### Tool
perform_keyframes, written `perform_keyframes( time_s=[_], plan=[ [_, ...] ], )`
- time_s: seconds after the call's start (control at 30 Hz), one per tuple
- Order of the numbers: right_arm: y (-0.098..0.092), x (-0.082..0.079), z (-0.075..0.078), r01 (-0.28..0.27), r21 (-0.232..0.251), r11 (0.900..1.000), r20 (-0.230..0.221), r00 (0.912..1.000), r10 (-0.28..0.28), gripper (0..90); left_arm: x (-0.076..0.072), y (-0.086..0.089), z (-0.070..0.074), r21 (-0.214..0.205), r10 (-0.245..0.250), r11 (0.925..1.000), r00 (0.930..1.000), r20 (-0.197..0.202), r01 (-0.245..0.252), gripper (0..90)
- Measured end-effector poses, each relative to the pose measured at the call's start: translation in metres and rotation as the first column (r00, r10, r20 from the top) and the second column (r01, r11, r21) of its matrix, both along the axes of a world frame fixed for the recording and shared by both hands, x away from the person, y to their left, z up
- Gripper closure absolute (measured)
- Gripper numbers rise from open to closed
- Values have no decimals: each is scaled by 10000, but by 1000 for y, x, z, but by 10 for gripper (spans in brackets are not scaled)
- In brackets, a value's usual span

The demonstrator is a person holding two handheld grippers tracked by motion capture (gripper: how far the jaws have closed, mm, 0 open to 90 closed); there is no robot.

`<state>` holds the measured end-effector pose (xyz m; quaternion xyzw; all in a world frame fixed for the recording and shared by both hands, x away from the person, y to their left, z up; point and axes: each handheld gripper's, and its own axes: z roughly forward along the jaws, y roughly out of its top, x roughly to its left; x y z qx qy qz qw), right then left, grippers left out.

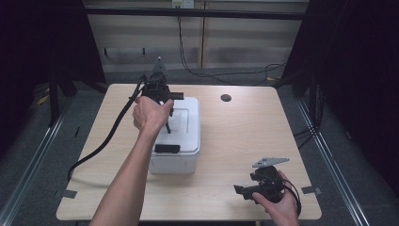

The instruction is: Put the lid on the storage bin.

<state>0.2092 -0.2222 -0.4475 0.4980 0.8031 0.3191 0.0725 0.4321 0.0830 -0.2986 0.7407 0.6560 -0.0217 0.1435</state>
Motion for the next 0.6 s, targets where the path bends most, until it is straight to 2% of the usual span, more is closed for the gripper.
perform_keyframes(
  time_s=[0.03,0.17,0.27,0.3,0.47,0.5,0.6],
  plan=[
    [0,0,0,-24,2,10000,15,10000,24,194,1,1,0,-44,-113,9999,9999,-85,112,772],
    [0,0,0,-36,26,10000,8,10000,36,194,4,1,-1,-111,14,9999,10000,-23,-15,803],
    [0,0,0,-58,38,10000,17,10000,58,194,5,0,-3,172,-37,9998,10000,32,37,834],
    [0,-1,0,-56,43,10000,17,10000,56,194,5,0,-2,138,16,9999,10000,31,-16,837],
    [0,0,0,-39,26,10000,-14,10000,39,194,2,0,-2,144,266,9995,9989,379,-272,848],
    [0,0,0,-46,26,10000,-12,10000,46,194,2,-1,-2,113,258,9996,9991,338,-262,847],
    [0,0,0,-49,18,10000,2,10000,49,194,-1,0,0,22,367,9993,9974,621,-369,848]
  ],
)
